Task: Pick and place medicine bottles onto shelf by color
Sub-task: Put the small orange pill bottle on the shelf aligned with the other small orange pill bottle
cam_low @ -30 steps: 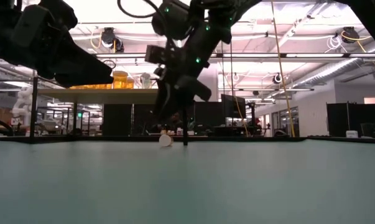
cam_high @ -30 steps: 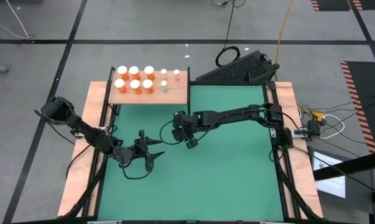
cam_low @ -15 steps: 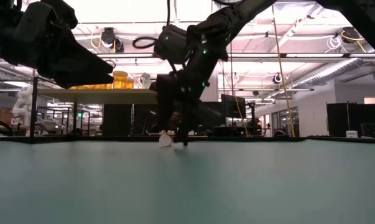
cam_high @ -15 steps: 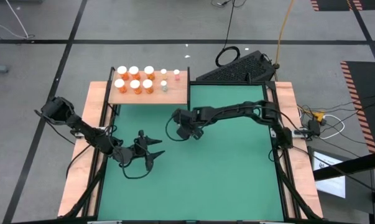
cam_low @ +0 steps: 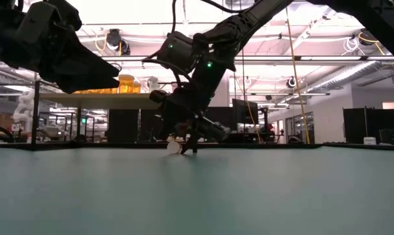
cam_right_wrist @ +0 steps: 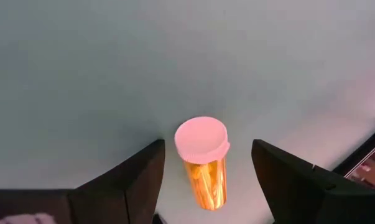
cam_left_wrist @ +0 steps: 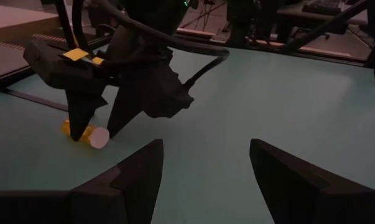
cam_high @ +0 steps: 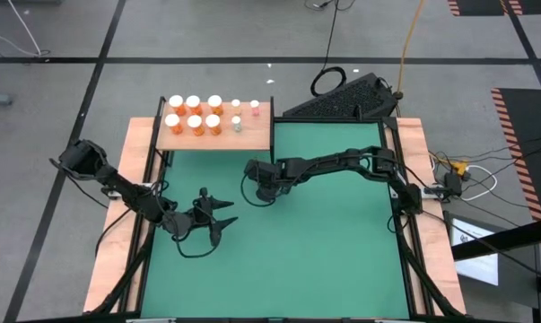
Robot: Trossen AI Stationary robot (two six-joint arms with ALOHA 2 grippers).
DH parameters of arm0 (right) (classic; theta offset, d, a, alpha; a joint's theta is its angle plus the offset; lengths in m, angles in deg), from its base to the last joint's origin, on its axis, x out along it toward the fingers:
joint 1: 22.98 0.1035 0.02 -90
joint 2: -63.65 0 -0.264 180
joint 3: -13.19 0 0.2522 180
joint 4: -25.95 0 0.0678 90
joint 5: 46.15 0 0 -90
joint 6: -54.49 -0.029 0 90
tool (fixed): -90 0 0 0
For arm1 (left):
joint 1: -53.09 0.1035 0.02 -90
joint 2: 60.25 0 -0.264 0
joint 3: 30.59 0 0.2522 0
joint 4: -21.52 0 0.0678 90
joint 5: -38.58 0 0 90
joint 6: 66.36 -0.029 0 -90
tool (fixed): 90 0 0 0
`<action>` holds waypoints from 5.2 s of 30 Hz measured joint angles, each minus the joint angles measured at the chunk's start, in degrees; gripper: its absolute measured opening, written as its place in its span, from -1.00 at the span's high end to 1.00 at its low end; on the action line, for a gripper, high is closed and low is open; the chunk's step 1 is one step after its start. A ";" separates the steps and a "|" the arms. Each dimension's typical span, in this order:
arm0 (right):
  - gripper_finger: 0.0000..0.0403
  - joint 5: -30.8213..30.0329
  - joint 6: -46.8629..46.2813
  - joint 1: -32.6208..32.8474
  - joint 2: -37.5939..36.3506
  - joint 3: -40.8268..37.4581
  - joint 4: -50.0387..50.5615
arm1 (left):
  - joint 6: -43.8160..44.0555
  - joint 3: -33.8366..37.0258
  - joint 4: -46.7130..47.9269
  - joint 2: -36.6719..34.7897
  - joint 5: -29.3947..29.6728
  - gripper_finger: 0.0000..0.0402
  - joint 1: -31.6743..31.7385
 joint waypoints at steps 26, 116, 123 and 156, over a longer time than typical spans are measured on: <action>0.50 -0.17 0.76 0.57 0.29 -0.15 -0.52 | 0.20 0.00 -0.10 0.00 0.02 -0.21 0.00; 0.49 31.32 -87.76 2.79 -32.85 -49.33 -79.98 | -10.17 -20.00 -7.64 13.90 -16.57 0.31 19.39; 0.38 31.40 -87.82 2.79 -32.87 -49.33 -79.76 | -10.19 -20.00 -7.50 13.90 -16.52 0.39 19.39; -0.63 22.48 -85.75 4.01 -40.92 -49.29 -67.73 | -11.04 -19.98 -7.82 13.90 -16.09 0.40 19.41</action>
